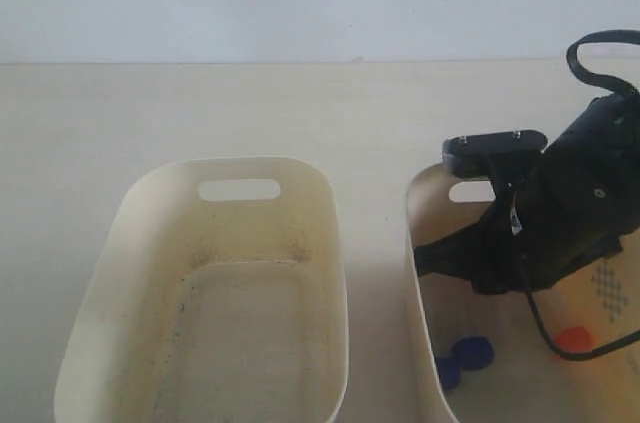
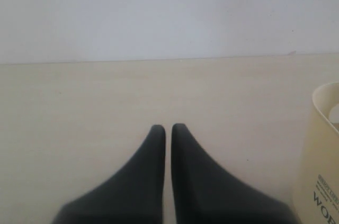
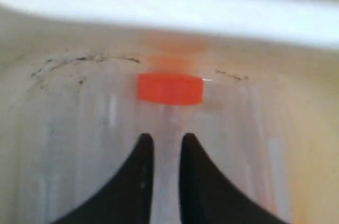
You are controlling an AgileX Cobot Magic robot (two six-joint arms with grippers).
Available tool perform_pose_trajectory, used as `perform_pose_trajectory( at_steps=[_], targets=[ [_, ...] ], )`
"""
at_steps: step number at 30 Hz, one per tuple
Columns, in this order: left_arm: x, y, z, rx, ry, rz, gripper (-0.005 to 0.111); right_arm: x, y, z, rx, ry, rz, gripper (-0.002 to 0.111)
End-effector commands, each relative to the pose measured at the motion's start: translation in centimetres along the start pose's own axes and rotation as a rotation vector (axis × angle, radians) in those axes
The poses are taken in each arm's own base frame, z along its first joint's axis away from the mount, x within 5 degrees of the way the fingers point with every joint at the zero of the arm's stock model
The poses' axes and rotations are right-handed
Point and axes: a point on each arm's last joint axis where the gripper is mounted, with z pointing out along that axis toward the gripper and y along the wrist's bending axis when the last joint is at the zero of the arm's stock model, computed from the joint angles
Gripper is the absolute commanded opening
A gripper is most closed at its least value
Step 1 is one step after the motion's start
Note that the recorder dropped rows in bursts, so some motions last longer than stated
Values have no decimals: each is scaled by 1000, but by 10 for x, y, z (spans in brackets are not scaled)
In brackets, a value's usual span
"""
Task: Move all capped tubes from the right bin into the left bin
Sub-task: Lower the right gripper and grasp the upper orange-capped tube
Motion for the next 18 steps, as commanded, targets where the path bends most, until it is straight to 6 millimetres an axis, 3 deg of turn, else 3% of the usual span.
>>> perform_pose_trajectory(
  at_steps=[1,11,13,18],
  targets=[
    [-1,0,0,-1,-10,-5,4,10,-5,-10,59,80,-5,0],
    [-2,0,0,-1,-12,-5,4,11,-5,-5,67,96,-9,2],
    [-2,0,0,-1,-12,-5,4,10,-5,-5,63,90,-11,11],
    [-2,0,0,-1,-12,-5,4,10,-5,-5,66,90,-23,52]
  ],
)
